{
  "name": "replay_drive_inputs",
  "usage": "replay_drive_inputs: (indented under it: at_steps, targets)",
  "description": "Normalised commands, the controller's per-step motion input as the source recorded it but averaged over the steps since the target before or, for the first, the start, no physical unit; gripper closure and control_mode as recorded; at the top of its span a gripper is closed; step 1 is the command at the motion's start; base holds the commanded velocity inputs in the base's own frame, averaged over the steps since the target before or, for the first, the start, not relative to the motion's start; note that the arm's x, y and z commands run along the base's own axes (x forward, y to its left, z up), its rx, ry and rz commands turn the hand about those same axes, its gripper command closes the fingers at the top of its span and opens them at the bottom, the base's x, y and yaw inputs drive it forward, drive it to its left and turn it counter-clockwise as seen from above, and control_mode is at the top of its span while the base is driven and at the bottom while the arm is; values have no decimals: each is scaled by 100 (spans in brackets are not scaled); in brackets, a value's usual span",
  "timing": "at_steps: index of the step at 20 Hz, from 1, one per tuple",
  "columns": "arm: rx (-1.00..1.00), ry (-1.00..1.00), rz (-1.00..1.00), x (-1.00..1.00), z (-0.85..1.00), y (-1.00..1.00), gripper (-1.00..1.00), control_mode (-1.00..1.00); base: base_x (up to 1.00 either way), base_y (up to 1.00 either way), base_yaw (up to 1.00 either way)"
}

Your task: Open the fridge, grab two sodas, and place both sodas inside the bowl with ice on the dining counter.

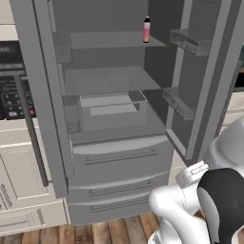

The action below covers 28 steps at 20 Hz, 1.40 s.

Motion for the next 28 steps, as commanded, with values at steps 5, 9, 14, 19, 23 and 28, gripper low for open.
replay_drive_inputs:
  at_steps: [5,9,14,19,23,28]
  targets:
    - [0,0,0,0,0,0,-100,100,56,-1,1]
    - [0,0,0,0,0,0,-100,100,48,0,1]
    - [0,0,0,0,0,0,-100,100,50,0,0]
    - [0,0,0,0,0,0,-100,100,47,0,0]
    - [0,0,0,0,0,0,-100,100,43,1,0]
    - [0,0,0,0,0,0,-100,100,55,1,0]
